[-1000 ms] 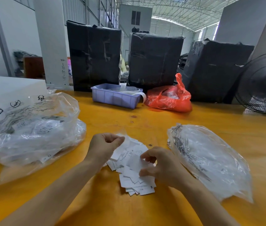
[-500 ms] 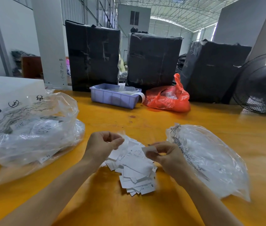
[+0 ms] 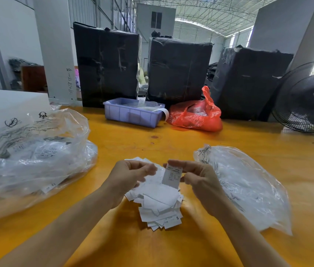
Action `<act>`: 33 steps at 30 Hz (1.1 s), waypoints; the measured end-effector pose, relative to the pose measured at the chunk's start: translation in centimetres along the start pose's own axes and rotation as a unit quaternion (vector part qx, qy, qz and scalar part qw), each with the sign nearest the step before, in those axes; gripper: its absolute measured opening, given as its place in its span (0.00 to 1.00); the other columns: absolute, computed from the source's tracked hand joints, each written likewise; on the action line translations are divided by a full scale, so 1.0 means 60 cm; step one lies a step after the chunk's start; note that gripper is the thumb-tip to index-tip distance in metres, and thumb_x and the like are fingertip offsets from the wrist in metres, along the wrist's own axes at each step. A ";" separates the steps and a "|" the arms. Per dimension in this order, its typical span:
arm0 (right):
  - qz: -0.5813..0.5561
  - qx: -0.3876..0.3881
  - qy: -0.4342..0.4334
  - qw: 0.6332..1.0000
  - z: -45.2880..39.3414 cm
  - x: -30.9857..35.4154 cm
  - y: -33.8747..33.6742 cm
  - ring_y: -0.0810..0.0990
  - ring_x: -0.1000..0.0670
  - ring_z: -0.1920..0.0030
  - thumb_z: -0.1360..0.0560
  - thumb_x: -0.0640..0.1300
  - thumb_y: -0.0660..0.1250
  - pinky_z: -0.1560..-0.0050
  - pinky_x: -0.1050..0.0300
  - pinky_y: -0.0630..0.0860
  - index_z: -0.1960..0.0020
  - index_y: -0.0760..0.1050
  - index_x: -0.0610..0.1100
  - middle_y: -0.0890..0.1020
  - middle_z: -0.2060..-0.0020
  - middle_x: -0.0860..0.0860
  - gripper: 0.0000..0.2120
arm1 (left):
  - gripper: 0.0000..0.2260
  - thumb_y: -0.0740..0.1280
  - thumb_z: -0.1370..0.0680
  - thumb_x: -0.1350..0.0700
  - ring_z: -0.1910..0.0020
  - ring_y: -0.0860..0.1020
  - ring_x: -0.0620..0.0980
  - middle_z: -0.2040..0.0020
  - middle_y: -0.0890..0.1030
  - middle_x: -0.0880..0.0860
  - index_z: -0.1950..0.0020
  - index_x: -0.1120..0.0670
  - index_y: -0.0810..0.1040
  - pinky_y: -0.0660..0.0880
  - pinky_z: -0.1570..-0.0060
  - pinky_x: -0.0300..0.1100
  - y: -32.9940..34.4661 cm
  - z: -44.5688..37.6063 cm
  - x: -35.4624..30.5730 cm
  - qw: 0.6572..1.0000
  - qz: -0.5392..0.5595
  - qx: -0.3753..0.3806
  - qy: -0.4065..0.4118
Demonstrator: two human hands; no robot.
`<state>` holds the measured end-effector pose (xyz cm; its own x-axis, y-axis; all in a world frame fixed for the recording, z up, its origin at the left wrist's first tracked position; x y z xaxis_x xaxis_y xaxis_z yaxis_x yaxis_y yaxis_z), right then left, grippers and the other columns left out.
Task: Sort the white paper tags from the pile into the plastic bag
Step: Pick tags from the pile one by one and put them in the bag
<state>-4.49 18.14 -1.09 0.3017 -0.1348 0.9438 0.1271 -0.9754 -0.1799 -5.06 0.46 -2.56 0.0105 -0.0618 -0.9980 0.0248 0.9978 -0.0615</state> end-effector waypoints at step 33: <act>0.192 -0.056 -0.099 0.975 0.007 0.037 -0.008 0.82 0.55 0.58 0.29 0.40 0.73 0.58 0.58 0.81 0.54 0.79 0.53 0.82 0.59 0.56 0.10 | 0.04 0.73 0.28 0.57 0.66 0.81 0.41 0.60 0.86 0.51 0.56 0.56 0.84 0.73 0.69 0.30 0.026 0.013 0.002 0.994 -0.044 0.096 0.004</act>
<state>-3.50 18.40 0.99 0.4852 -0.4686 0.7382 -0.1323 -0.8739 -0.4678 -4.23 2.00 -2.76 -0.0073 -0.1474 -0.9891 0.2157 0.9656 -0.1455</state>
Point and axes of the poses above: each hand's wrist, its own z-axis away from the middle knuckle, its own y-axis out of the palm, x = y × z, the point moved 6 cm from there along -z, towards the middle knuckle
